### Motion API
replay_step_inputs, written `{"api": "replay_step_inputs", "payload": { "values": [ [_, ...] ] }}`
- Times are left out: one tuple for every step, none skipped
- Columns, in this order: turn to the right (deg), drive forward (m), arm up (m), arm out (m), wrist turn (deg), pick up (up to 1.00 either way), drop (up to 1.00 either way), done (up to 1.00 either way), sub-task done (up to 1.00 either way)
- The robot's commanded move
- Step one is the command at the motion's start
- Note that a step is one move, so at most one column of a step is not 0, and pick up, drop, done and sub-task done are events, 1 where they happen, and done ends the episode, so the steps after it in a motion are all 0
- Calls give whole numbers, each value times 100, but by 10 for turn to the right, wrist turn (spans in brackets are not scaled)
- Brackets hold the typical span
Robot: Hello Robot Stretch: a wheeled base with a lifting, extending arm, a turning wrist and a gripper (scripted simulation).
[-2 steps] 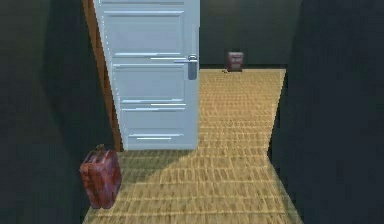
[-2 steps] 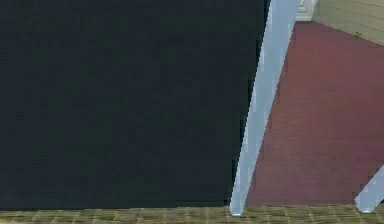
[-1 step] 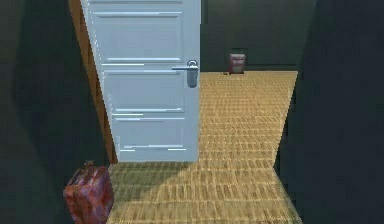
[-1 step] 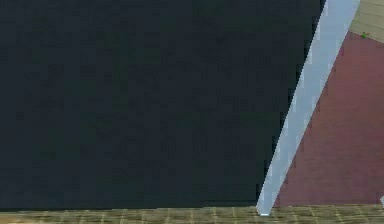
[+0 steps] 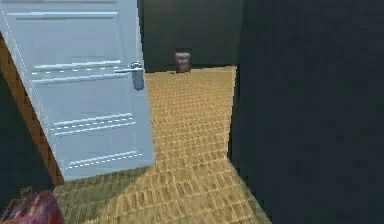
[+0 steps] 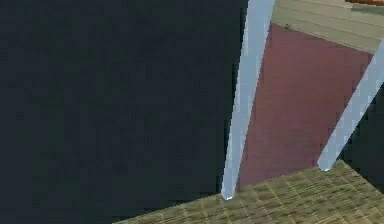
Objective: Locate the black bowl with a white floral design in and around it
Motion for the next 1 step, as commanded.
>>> {"api": "replay_step_inputs", "payload": {
  "values": [
    [0,100,0,0,0,0,0,0,0]
  ]
}}
